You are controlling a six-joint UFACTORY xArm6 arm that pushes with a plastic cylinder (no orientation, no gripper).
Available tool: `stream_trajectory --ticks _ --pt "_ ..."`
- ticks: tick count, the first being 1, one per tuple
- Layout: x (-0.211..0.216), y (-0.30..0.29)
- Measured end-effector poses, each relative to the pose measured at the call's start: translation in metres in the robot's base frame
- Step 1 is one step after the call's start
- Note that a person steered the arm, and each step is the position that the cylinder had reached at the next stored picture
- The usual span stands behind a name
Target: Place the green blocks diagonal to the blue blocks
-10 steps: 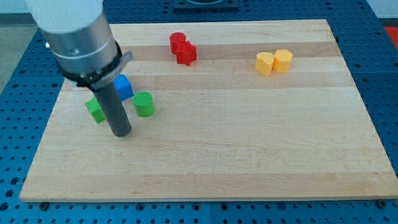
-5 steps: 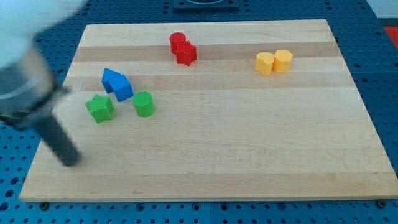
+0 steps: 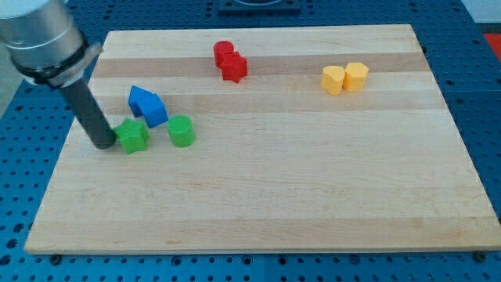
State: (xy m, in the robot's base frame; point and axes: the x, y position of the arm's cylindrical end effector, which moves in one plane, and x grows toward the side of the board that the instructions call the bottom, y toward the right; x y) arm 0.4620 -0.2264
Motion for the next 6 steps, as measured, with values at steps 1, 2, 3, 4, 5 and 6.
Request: stream_trajectory --ticks 1,2,3,4,5,6 --pt "-0.005 0.017" --pt "-0.009 0.041" --pt "-0.009 0.087" --pt "-0.011 0.122" --pt "-0.012 0.138" --pt "-0.025 0.119"
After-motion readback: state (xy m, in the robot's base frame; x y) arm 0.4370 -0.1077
